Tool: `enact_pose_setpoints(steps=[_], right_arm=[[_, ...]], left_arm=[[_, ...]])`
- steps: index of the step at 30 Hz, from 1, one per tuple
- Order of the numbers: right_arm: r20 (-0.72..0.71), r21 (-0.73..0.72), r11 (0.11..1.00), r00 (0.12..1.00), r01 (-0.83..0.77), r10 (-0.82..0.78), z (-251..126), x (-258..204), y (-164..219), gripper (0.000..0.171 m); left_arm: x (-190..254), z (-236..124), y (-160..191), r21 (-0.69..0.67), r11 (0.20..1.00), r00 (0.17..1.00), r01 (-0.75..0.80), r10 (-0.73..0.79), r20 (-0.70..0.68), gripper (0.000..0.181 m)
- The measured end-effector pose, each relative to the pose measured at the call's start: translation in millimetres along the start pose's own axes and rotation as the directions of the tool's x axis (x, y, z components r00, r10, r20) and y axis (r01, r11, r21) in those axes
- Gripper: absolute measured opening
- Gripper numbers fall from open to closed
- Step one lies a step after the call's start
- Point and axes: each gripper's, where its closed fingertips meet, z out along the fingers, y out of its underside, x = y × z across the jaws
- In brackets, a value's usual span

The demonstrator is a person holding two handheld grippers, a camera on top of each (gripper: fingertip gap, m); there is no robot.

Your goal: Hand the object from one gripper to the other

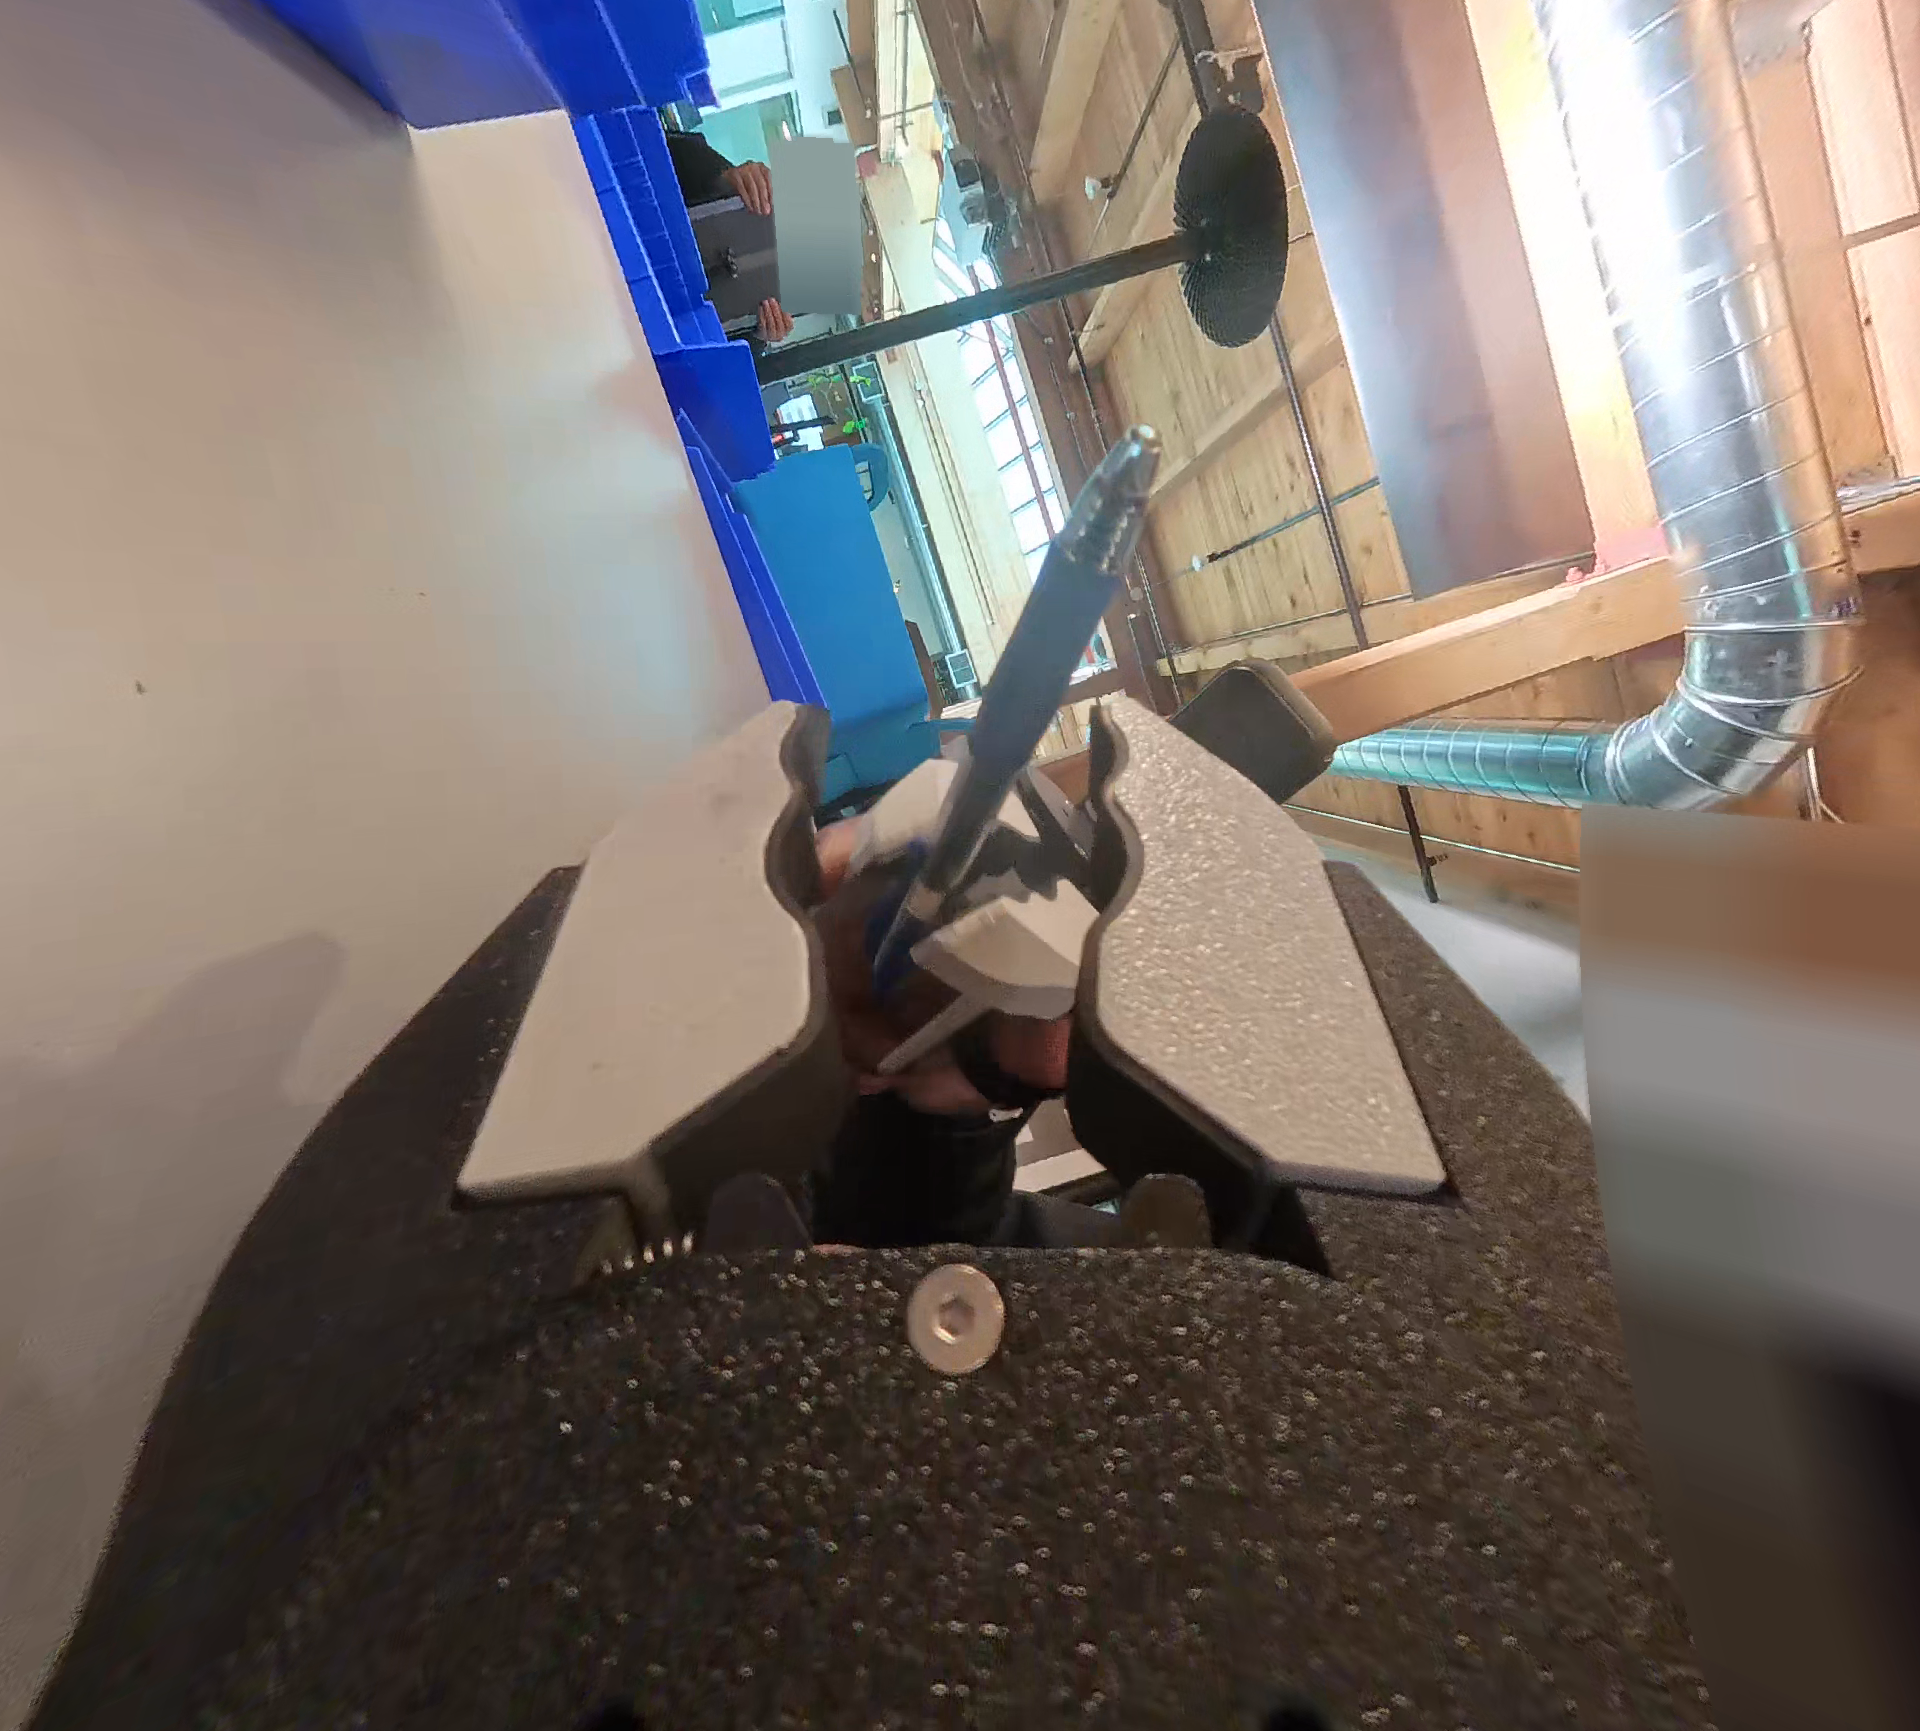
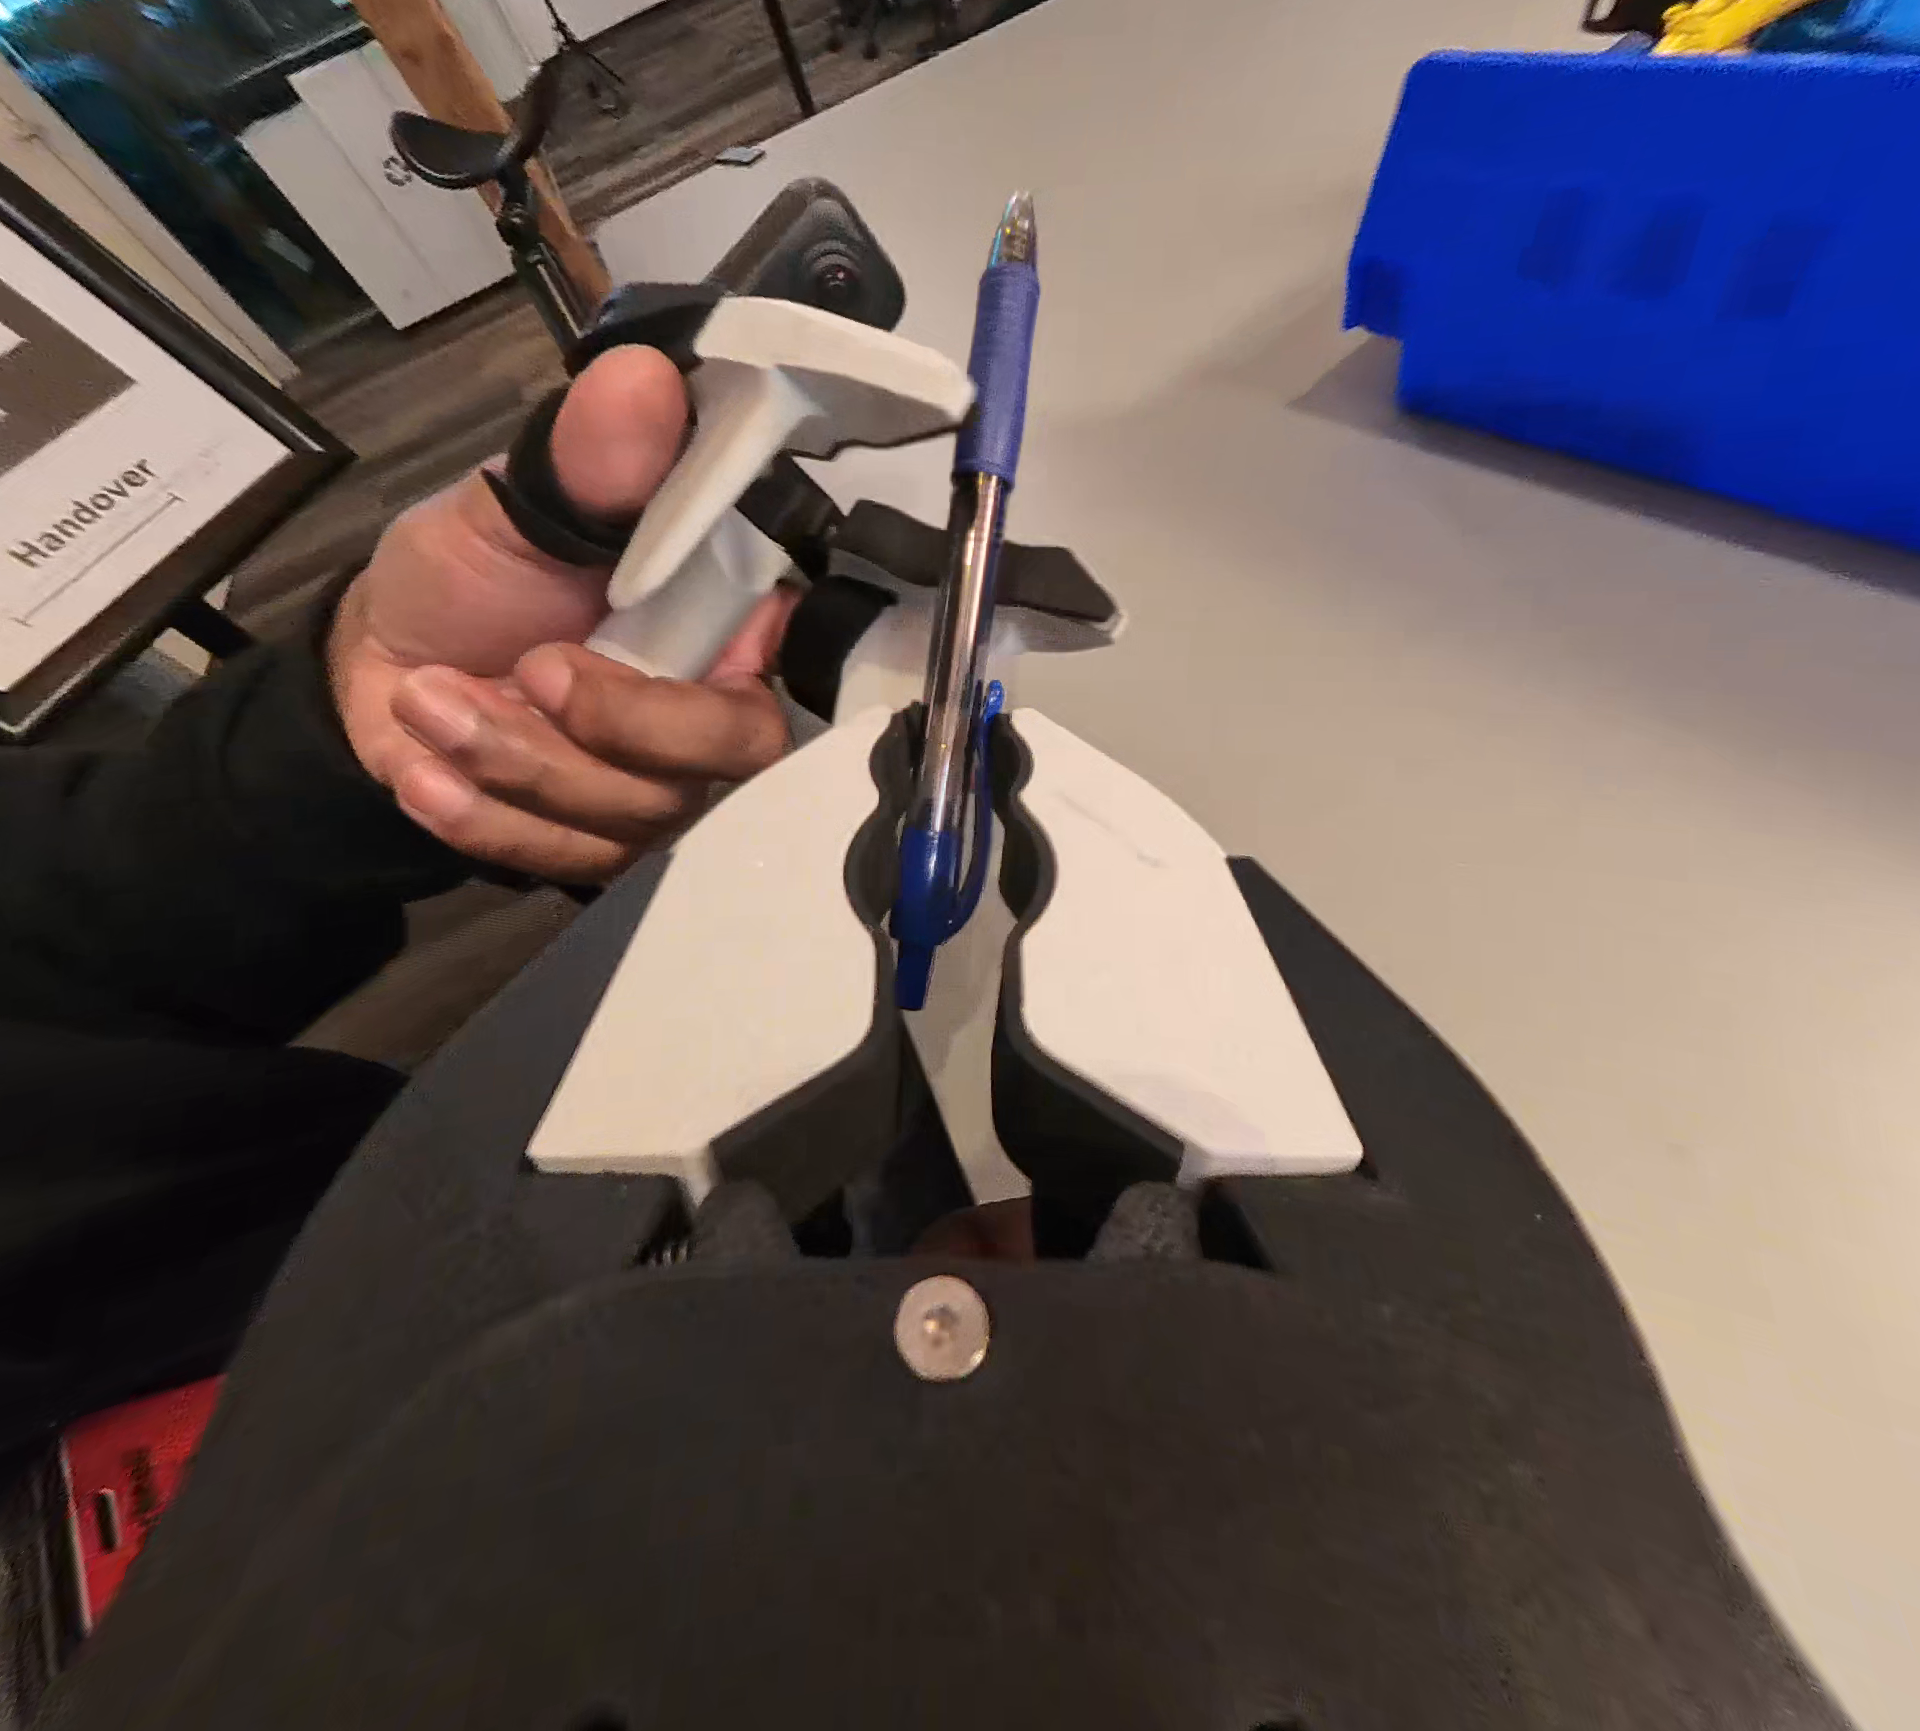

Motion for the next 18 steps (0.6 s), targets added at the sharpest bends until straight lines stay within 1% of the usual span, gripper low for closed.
enact_pose_setpoints(steps=[2,3,4,8,11,15,18], right_arm=[[0.008,-0.009,1.0,1.0,0.007,-0.007,6.1,-6.3,2.8,0.015],[-0.004,-0.014,1.0,1.0,0.022,-0.022,9.0,-7.0,4.3,0.015],[-0.02,-0.012,0.999,0.999,0.041,-0.041,11.6,-6.4,5.1,0.015],[-0.018,0.061,0.993,0.995,0.098,-0.097,12.7,-10.1,-5.2,0.02],[-0.074,0.103,0.982,0.986,0.158,-0.151,5.0,0.3,-14.4,0.032],[-0.177,0.123,0.956,0.954,0.266,-0.242,-8.2,24.2,-22.9,0.033],[-0.236,0.137,0.938,0.93,0.317,-0.28,-17.2,42.7,-28.7,0.032]], left_arm=[[0.2,-1.4,-3.3,0.036,0.999,0.999,-0.036,0.035,0.009,0.03],[2.0,-3.0,-5.3,0.053,0.997,0.998,-0.059,0.059,0.004,0.014],[2.8,-4.3,-6.4,0.061,0.994,0.996,-0.087,0.087,0.007,0.012],[9.2,-10.1,-14.5,0.094,0.97,0.975,-0.224,0.222,0.029,0.011],[22.5,-20.5,-31.3,0.155,0.923,0.936,-0.352,0.348,0.051,0.01],[41.2,-39.5,-62.9,0.208,0.806,0.832,-0.555,0.531,0.161,0.01],[51.1,-49.6,-89.5,0.207,0.71,0.738,-0.673,0.622,0.262,0.01]])
